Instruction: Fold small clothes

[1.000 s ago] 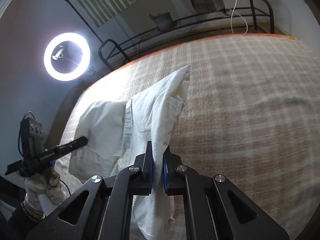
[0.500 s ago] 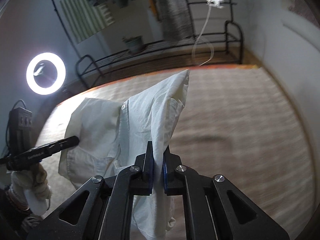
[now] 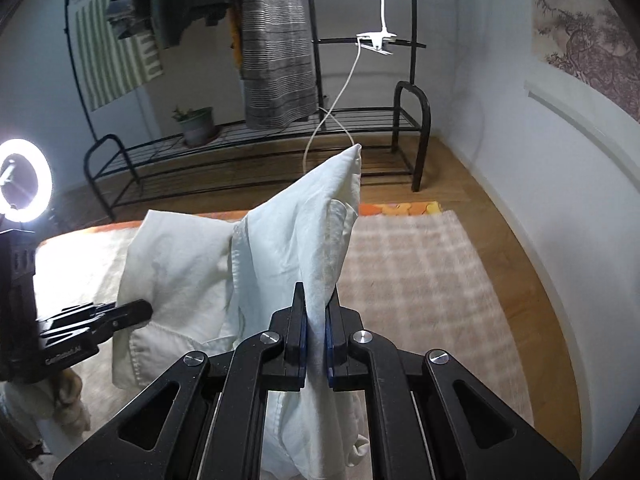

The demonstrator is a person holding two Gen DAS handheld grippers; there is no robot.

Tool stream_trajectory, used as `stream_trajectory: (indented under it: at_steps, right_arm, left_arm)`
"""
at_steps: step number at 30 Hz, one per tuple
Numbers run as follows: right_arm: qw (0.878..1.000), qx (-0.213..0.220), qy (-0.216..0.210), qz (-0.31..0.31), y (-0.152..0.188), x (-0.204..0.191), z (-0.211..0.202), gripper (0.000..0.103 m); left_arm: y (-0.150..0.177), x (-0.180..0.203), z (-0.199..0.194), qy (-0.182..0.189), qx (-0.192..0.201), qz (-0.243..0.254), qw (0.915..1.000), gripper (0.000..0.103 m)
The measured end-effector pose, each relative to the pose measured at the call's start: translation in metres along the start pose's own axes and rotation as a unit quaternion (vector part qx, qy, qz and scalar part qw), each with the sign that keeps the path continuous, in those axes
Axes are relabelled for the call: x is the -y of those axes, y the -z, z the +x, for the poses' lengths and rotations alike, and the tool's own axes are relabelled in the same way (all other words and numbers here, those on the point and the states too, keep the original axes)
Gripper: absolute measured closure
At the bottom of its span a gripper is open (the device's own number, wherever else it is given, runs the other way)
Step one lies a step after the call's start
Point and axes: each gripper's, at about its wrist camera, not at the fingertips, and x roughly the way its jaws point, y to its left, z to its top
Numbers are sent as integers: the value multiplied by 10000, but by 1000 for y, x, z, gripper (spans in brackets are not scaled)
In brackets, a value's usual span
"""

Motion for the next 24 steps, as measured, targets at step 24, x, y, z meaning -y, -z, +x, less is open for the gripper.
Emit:
stream_trajectory:
  at_steps: [24]
  right_arm:
    - [9936, -361, 1068, 15, 2, 14, 32, 81]
  left_arm:
    - [3, -23, -19, -1011, 192, 227, 9944, 85]
